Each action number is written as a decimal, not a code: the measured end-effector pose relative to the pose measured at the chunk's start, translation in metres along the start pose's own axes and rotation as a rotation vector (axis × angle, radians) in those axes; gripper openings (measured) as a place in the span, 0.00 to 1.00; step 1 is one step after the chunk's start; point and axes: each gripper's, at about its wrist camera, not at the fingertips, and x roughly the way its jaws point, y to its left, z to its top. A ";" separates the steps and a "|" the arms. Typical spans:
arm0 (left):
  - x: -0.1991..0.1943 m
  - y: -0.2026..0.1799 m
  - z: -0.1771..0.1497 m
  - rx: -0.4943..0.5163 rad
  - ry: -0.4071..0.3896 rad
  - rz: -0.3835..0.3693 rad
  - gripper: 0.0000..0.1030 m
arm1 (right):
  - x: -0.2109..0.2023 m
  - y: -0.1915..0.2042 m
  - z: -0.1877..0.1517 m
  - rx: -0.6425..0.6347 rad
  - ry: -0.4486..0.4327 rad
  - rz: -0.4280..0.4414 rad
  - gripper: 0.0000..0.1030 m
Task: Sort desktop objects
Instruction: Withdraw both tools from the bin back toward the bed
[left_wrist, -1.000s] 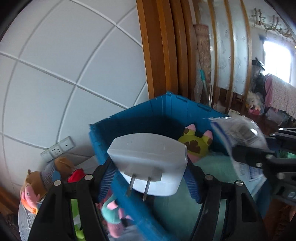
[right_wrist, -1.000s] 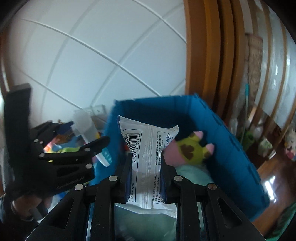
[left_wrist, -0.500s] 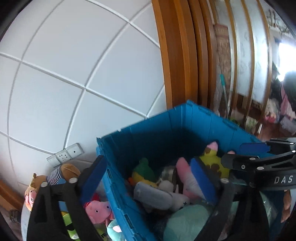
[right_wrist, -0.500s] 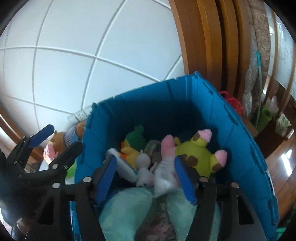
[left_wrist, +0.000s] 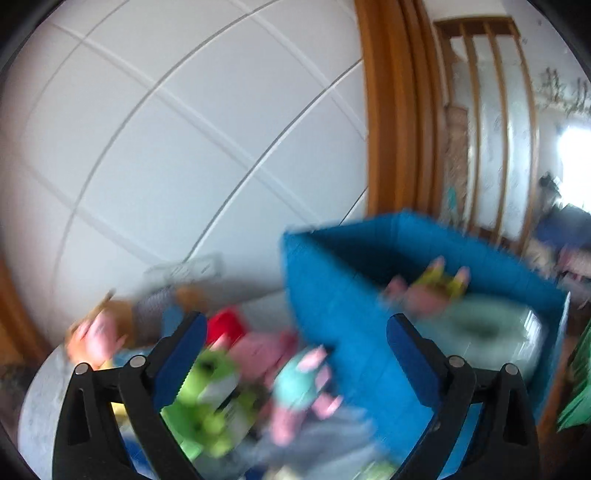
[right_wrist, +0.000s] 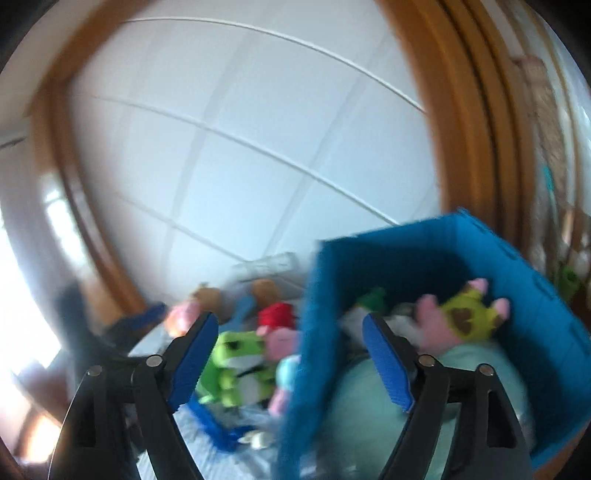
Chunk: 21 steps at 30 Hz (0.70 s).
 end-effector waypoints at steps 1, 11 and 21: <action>-0.005 0.015 -0.026 -0.010 0.031 0.013 0.96 | -0.005 0.022 -0.015 -0.038 -0.016 0.017 0.83; -0.018 0.081 -0.150 -0.101 0.242 0.030 0.96 | 0.010 0.139 -0.157 -0.183 0.132 0.073 0.84; -0.029 0.071 -0.190 -0.088 0.268 0.034 0.96 | 0.031 0.108 -0.254 -0.141 0.240 -0.103 0.84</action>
